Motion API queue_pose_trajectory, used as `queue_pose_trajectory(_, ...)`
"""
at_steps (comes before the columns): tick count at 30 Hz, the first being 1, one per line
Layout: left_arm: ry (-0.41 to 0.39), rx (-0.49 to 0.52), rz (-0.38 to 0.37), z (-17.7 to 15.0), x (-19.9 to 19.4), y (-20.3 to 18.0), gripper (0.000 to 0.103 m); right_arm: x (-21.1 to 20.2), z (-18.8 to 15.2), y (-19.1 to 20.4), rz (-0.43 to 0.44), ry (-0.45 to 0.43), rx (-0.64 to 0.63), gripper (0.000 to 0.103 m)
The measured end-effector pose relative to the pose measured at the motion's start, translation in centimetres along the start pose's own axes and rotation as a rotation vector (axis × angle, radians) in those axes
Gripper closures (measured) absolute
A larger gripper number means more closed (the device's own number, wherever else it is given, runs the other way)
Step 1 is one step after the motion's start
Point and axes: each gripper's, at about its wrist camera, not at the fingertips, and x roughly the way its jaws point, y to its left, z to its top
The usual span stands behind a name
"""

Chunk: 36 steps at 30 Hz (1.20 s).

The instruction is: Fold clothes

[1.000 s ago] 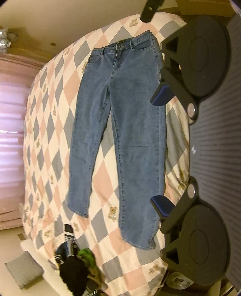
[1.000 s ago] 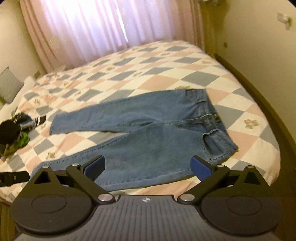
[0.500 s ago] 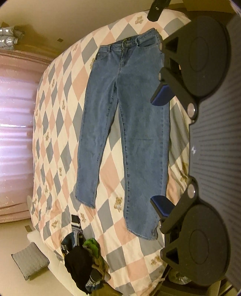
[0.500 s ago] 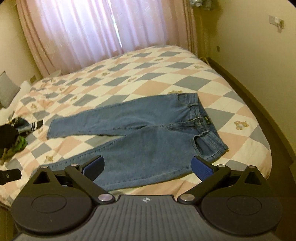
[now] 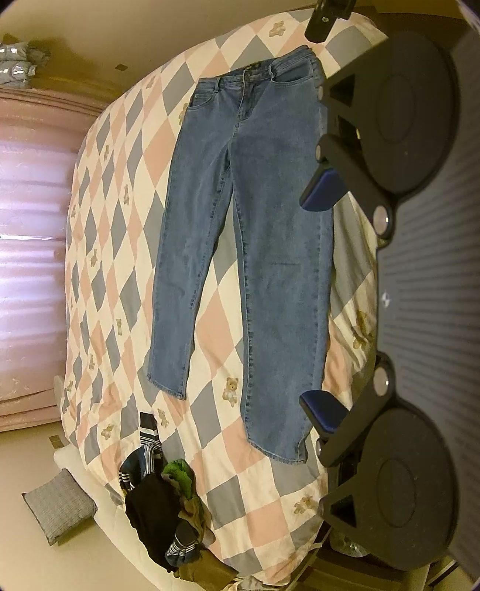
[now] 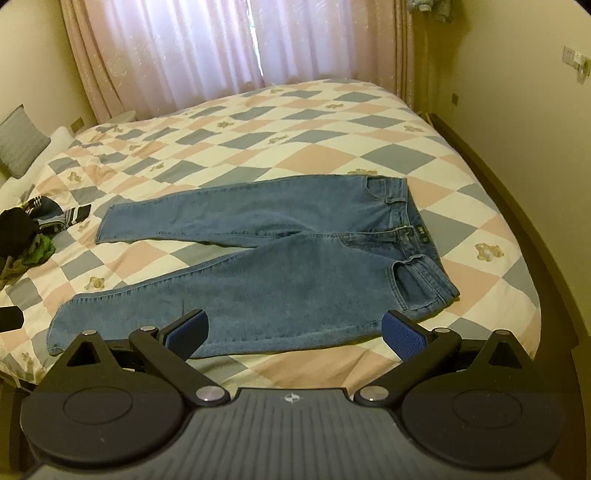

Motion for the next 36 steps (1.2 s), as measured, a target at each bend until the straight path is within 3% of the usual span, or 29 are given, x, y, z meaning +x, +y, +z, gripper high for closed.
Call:
queue_pose_trajectory(12, -0.002, 0.012, -0.013, -0.1, 0.1, -1.0, 0.001, 0.4, -0.3, -2.2, -0.014, 0.018, 0.039, 0.0)
queue_pose_trajectory(22, 0.01, -0.011, -0.015, 1.1, 1.6, 0.4, 0.001, 1.6, 0.5, -1.1, -0.016, 0.042, 0.033, 0.0)
queue_pose_trajectory(29, 0.066, 0.008, -0.033, 3.1, 6.4, 0.5, 0.001, 3.8, 2.3, 0.4, -0.067, 0.077, 0.015, 0.0)
queue_pose_trajectory(36, 0.082, 0.067, -0.075, 9.0, 12.6, -0.3, 0.001, 8.1, 6.7, 1.8, -0.097, 0.082, 0.011, 0.0)
